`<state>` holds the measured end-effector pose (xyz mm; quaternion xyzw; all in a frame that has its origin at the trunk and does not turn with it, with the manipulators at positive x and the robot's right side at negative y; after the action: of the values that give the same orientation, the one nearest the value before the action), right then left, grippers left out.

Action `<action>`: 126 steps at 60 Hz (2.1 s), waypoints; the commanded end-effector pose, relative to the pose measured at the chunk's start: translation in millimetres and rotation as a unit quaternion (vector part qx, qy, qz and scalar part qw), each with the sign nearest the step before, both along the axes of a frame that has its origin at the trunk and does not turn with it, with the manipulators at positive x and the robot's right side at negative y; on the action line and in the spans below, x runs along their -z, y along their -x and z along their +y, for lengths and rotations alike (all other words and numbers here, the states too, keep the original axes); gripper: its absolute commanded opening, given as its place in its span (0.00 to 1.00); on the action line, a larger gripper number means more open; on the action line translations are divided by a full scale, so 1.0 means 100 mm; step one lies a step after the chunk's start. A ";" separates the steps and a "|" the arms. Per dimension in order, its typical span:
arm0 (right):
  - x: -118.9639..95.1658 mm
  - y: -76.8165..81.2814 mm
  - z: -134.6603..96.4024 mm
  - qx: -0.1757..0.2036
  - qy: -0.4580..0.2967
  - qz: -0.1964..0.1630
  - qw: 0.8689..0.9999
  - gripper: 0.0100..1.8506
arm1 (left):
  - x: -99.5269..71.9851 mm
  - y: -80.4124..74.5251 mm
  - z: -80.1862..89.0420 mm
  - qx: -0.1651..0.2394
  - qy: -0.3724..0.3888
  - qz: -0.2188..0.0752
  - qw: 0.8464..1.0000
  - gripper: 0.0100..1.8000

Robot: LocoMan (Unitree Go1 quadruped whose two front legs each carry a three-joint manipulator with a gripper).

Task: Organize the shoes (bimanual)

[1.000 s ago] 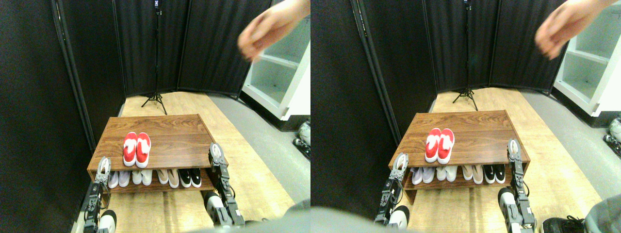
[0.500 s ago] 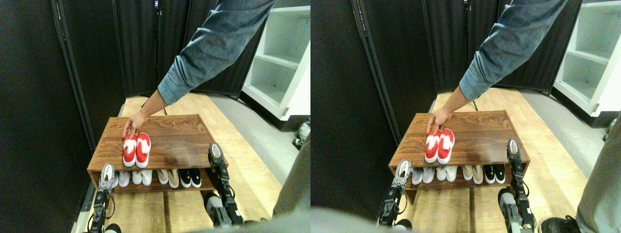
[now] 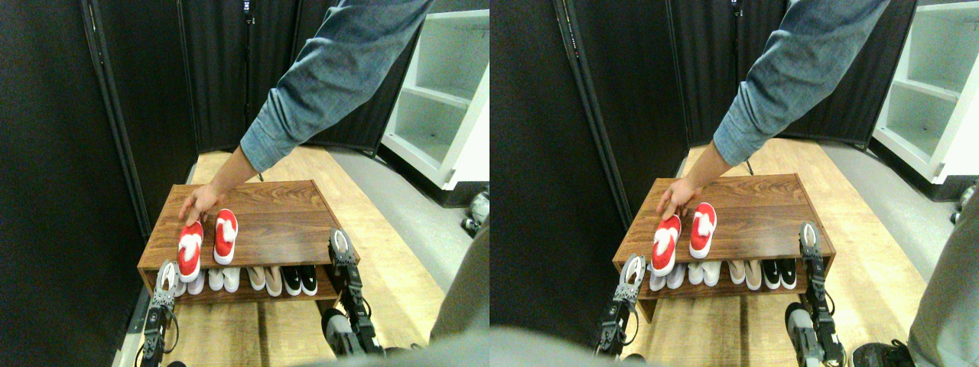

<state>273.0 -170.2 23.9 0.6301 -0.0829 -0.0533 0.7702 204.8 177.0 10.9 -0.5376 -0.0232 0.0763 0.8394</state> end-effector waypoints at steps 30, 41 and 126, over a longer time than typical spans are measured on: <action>-0.13 0.01 0.06 -0.004 -0.024 -0.027 0.999 0.00 | 0.03 0.16 -0.17 -0.031 0.057 -0.022 0.998 0.60; -0.14 0.00 0.07 -0.013 -0.014 -0.031 0.999 0.00 | 0.20 0.12 -0.19 -0.010 0.044 0.016 0.999 0.93; -0.18 0.12 -0.03 -0.001 0.004 -0.033 0.999 0.00 | 0.78 -1.04 0.02 -0.001 0.090 0.054 0.994 0.94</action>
<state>262.0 -173.2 35.0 0.6244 -0.0932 -0.0461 0.7742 305.5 180.9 -66.3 -0.5973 0.0295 0.1108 0.7938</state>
